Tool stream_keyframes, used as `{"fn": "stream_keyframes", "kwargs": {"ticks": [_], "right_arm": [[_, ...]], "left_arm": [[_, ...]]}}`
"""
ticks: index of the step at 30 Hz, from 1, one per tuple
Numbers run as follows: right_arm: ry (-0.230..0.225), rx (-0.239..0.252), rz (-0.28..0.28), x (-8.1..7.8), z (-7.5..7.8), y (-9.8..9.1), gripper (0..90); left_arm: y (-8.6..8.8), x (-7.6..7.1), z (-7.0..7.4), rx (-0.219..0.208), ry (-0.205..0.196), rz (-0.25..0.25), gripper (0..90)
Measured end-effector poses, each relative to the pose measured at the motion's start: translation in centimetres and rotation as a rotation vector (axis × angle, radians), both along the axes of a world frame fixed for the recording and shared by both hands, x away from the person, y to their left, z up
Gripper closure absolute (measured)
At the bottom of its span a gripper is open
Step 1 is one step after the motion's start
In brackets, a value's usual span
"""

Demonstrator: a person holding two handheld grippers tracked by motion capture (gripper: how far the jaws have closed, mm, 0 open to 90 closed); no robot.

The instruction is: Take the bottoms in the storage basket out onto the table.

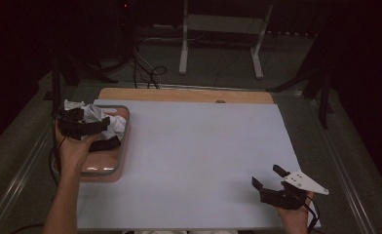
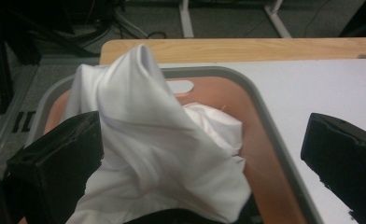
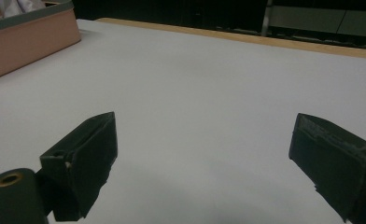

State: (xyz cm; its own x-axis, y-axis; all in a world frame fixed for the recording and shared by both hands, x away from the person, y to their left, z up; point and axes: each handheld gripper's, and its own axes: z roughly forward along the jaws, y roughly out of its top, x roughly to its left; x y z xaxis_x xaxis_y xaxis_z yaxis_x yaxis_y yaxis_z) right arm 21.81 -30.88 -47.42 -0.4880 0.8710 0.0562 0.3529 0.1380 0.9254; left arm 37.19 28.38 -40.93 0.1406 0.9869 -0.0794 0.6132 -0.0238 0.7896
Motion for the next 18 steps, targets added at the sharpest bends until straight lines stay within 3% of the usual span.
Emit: {"fn": "stream_keyframes", "kwargs": {"ticks": [7,18], "right_arm": [[-0.001,-0.003,0.002,0.0,0.0,0.0,8.2],[0.002,-0.001,-0.001,0.1,-0.1,0.0,8.2]], "left_arm": [[0.3,0.9,-0.8,0.028,0.027,0.021,0.2],[0.3,2.8,-2.6,0.021,0.087,0.069,0.2]]}}
